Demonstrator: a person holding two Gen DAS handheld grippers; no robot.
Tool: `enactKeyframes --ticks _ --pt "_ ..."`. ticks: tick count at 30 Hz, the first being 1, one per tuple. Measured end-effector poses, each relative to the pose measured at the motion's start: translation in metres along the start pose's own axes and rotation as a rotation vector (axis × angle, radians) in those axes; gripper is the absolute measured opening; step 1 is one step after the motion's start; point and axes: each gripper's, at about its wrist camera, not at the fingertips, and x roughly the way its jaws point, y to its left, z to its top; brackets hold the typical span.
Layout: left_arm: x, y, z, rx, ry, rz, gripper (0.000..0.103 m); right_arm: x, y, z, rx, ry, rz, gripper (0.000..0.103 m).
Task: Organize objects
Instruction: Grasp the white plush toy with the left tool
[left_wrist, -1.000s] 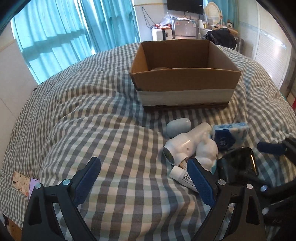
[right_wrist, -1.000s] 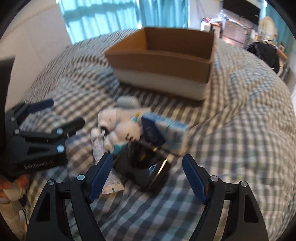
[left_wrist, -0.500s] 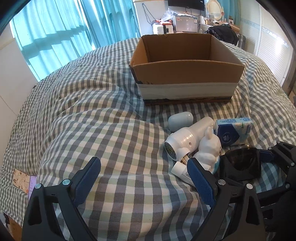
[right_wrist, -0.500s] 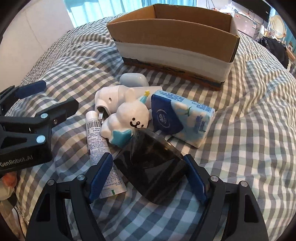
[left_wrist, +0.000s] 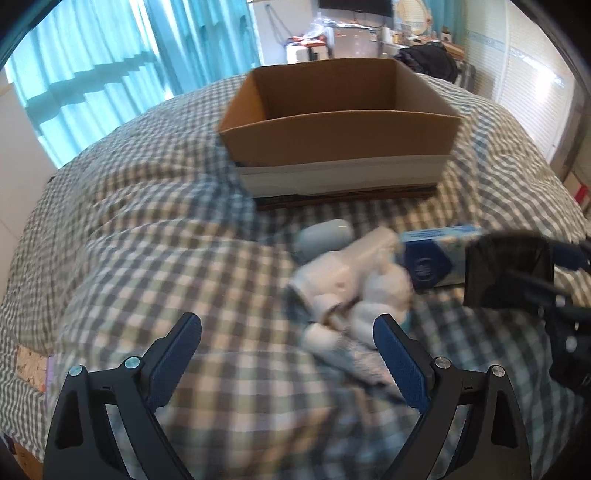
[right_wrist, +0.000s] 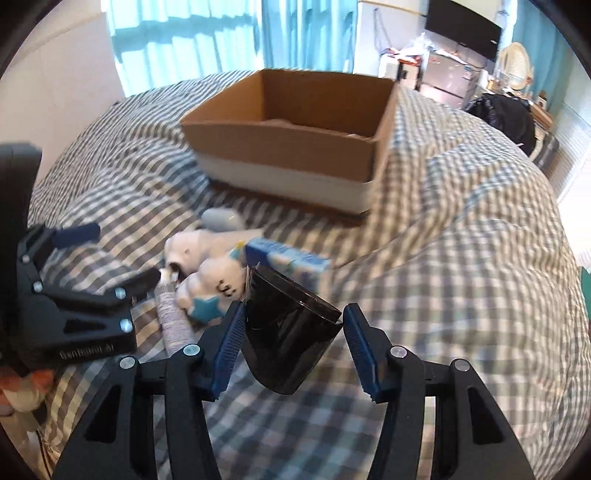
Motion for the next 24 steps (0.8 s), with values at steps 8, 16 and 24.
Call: enactKeyframes --ticks 8,16,24 --pt "0.025 -0.037 0.008 0.029 0.052 -0.113 0.089 -0.01 -0.027 0.001 0.054 -0.028 -0.023 0.054" --pt "0.048 -0.057 0.003 0.102 0.086 -0.059 0.071 -0.007 -0.038 -0.004 0.089 -0.024 -0.014 0.055" --pt "0.045 -0.051 -0.003 0.093 0.091 -0.082 0.052 -0.012 -0.037 -0.007 0.095 -0.027 0.001 0.054"
